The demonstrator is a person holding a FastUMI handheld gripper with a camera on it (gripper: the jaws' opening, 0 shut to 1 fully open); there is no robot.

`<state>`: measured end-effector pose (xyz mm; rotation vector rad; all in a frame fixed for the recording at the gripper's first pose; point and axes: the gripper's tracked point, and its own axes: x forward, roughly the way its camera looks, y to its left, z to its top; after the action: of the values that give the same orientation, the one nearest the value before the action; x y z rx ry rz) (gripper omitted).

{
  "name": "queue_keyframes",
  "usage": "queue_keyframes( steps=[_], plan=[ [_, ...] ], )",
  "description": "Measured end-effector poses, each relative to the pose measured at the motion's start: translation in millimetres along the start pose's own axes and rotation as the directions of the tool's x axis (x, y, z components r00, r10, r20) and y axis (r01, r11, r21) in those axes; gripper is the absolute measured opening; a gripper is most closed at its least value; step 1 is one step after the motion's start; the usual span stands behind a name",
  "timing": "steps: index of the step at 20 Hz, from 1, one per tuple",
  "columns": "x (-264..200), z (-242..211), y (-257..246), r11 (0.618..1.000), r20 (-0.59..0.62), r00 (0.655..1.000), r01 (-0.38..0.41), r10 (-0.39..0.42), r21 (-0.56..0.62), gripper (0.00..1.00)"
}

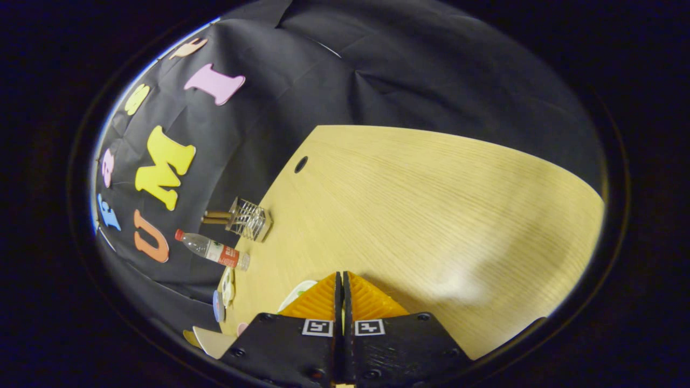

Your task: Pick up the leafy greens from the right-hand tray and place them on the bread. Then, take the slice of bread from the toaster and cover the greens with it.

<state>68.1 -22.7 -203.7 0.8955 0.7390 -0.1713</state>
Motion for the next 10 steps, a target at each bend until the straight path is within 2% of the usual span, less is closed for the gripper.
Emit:
queue_keyframes(
  steps=[4,10],
  plan=[
    [-19.7,10.3,30.2,0.997,0.067,0.996,-0.053,0.056,-0.054,0.0],
    [-58.2,1.3,99.6,0.978,0.114,0.98,-0.148,0.165,-0.144,0.0]
  ],
)
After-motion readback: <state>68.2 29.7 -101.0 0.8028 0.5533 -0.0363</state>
